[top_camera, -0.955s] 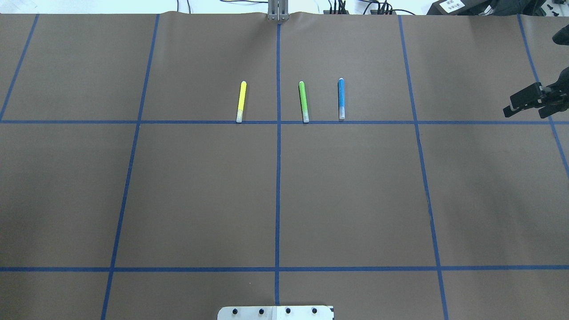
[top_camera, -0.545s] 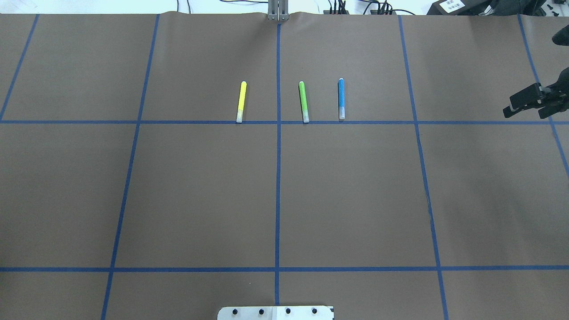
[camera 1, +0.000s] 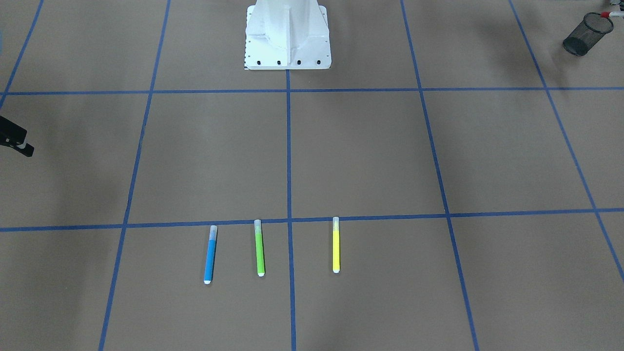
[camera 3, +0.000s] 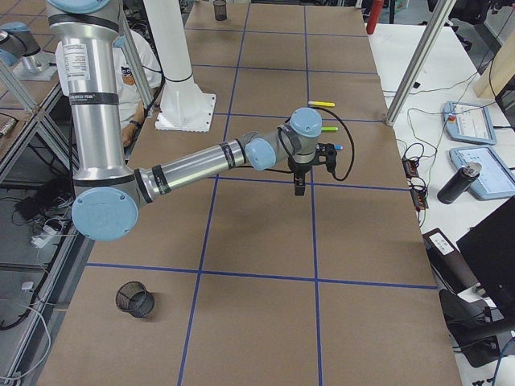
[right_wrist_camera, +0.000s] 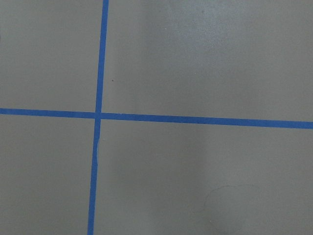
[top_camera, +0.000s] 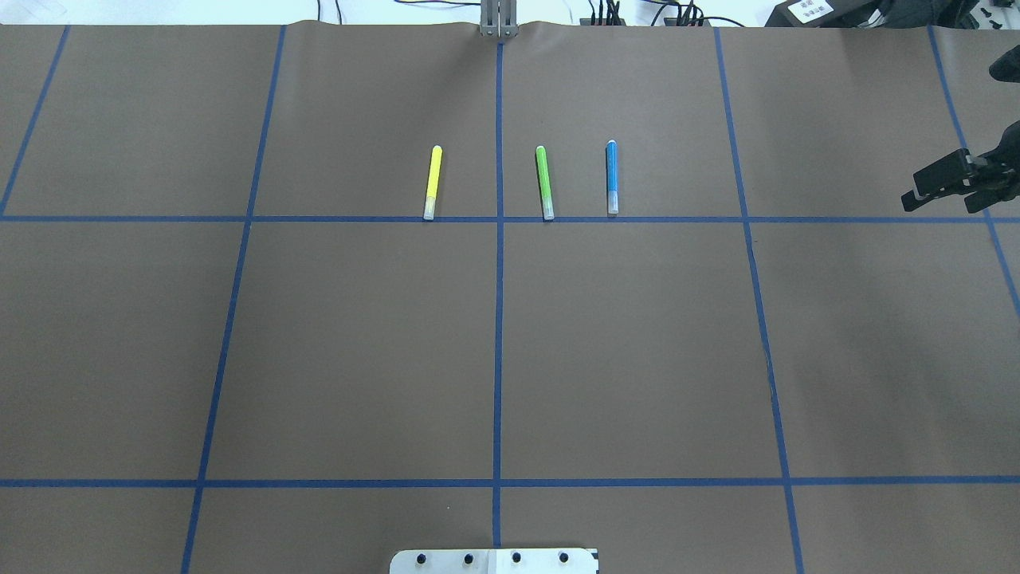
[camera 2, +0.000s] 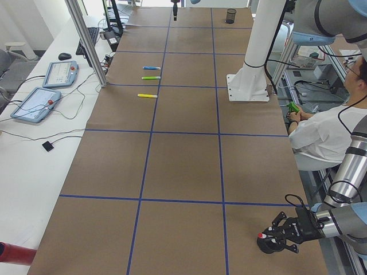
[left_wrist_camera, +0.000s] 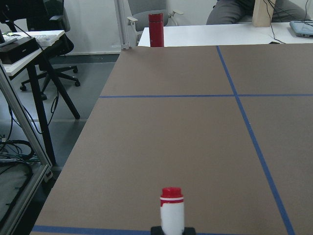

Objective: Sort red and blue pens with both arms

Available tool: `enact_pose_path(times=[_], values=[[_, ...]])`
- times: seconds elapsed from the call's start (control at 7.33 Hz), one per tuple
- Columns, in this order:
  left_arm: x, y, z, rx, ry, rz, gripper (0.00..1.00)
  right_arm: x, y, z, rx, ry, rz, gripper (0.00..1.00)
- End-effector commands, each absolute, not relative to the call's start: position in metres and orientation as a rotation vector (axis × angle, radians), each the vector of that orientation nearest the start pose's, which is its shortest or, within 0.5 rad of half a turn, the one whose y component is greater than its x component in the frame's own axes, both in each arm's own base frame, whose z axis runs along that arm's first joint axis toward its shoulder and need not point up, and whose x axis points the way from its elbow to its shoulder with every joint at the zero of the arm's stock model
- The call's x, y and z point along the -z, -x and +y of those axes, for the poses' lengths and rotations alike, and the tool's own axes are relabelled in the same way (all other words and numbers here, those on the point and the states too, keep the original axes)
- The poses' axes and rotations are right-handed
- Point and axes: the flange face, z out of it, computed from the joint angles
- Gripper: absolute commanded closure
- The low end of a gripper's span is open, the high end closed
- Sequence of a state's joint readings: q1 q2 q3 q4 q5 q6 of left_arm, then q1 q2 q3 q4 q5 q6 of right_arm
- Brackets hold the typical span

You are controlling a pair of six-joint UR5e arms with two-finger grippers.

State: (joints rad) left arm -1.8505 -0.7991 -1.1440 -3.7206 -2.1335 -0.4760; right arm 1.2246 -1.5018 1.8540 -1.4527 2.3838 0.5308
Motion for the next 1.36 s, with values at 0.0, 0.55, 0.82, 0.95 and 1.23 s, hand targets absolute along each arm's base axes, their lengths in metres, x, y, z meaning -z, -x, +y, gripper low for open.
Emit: enact_pose_path(times=[0.0, 0.55, 0.82, 0.95, 1.23], values=[[-0.8025, 0.0689, 0.0493, 0.42, -0.882, 0.604, 1.0, -0.4683, 0.1191, -0.5068, 0.02, -0.06, -0.908, 0.0], [-0.8078, 0.0658, 0.0506, 0.416, -0.861, 0.637, 1.0, -0.469, 0.1207, -0.5066, 0.023, -0.057, -0.908, 0.0], [-0.8085, 0.0643, 0.0509, 0.412, -0.852, 0.652, 1.0, -0.4728, 0.1226, -0.507, 0.022, -0.049, -0.905, 0.0], [-0.8094, 0.0643, 0.0509, 0.414, -0.85, 0.653, 1.0, -0.4735, 0.1242, -0.5068, 0.023, -0.046, -0.905, 0.0], [-0.8121, 0.0643, 0.051, 0.416, -0.845, 0.652, 1.0, -0.4743, 0.1258, -0.5066, 0.025, -0.043, -0.905, 0.0]])
